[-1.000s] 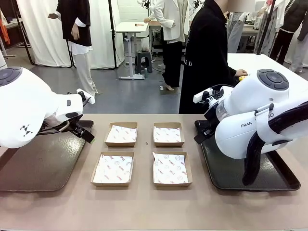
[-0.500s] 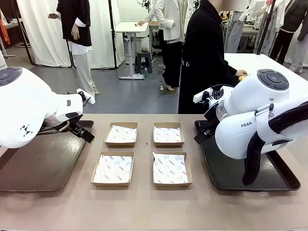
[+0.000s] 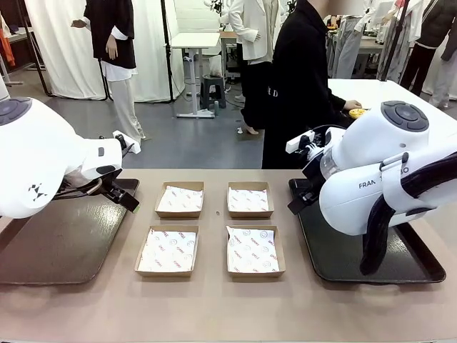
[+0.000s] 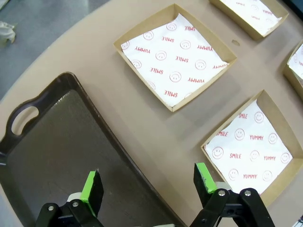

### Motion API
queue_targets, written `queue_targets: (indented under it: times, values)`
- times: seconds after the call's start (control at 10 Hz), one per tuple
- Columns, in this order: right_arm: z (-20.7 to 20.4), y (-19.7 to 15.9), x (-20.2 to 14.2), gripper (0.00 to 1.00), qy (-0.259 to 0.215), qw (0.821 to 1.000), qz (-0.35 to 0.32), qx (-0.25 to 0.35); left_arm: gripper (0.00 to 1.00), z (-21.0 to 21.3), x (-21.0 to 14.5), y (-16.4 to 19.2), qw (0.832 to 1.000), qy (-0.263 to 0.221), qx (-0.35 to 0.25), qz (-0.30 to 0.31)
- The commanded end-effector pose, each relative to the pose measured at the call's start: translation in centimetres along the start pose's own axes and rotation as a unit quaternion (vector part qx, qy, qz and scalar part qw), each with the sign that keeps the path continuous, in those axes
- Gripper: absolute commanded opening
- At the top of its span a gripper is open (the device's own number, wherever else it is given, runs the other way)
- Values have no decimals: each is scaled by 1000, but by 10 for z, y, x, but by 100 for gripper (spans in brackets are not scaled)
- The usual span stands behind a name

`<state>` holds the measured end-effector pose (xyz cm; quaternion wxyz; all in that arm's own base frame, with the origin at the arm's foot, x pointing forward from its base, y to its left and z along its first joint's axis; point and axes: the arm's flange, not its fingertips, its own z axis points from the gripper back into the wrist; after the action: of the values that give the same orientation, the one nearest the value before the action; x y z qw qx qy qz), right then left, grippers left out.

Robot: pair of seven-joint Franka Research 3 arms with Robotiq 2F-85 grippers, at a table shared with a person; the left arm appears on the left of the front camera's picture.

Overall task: Individually package the donuts and arrange them on the tray.
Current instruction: Pick up one Paper togo box.

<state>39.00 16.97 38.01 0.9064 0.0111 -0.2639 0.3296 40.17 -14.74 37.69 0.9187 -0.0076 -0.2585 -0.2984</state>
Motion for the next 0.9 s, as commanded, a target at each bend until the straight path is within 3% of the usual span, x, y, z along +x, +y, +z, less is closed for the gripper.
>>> queue_targets:
  times: [0.0,0.2,0.4,0.6,0.7,0.8]
  values:
    - [52,18,-69,100,24,999,35,23,100,45,-77,-14,999,24,-14,-37]
    - [93,31,-118,100,51,997,48,19,100,87,-122,-17,994,72,-64,-60]
    - [111,37,-159,100,70,997,34,24,100,101,-152,-19,988,94,-116,-49]
    - [117,34,-179,100,86,995,33,23,100,114,-169,-18,988,87,-127,-15]
    - [110,23,-173,100,89,995,37,0,100,111,-166,-17,989,82,-121,-2]
    - [133,-1,-23,100,87,995,21,31,100,117,-40,22,986,104,-127,-33]
